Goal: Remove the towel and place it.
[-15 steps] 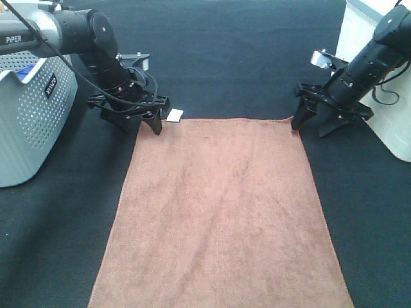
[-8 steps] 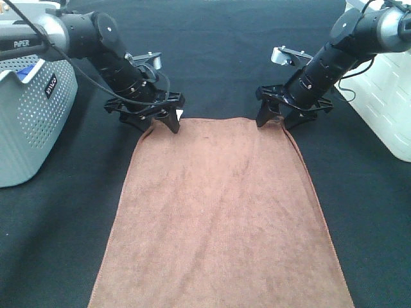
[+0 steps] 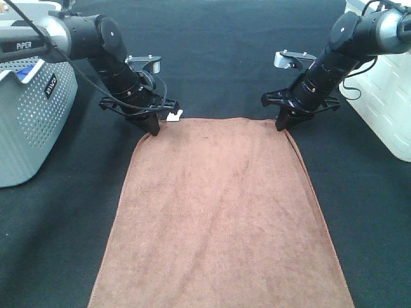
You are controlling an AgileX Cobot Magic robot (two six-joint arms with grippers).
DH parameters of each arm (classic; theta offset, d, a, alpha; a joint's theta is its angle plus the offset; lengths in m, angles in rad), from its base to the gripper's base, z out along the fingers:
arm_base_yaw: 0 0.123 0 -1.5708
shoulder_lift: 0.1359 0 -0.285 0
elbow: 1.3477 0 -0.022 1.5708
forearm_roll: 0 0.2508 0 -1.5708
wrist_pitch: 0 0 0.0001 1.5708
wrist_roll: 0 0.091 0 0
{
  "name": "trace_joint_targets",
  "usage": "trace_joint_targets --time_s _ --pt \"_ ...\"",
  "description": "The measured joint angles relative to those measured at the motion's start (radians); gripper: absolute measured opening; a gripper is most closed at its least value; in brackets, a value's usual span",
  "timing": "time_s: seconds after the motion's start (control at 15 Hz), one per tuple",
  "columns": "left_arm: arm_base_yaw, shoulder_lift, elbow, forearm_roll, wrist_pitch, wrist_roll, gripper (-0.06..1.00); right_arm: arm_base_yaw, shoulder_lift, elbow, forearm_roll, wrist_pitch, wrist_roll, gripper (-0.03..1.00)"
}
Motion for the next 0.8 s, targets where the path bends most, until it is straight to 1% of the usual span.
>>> trace_joint_targets --time_s 0.13,0.2,0.27,0.4,0.6,0.73,0.8 --pt "-0.005 -0.001 -0.003 0.022 0.001 0.000 0.01 0.000 0.000 0.000 -0.001 -0.001 0.002 0.01" --pt "-0.009 -0.001 -0.011 0.053 0.006 0.000 0.01 0.000 0.000 0.000 -0.001 -0.002 0.002 0.01" --pt "-0.009 -0.001 -0.011 0.053 0.006 0.000 0.01 0.000 0.000 0.000 -0.001 -0.002 0.002 0.01" --pt "-0.015 0.004 -0.042 0.101 0.026 0.000 0.00 0.000 0.008 -0.026 -0.006 0.010 0.002 0.01" --pt "-0.015 0.012 -0.104 0.153 0.034 0.000 0.00 0.008 0.040 -0.123 -0.016 0.029 0.002 0.01" --pt "-0.015 0.012 -0.164 0.210 0.019 -0.007 0.00 0.012 0.056 -0.188 -0.028 0.029 0.002 0.01" --pt "-0.015 0.012 -0.214 0.259 -0.001 -0.025 0.00 0.012 0.057 -0.265 -0.035 0.025 0.002 0.01"
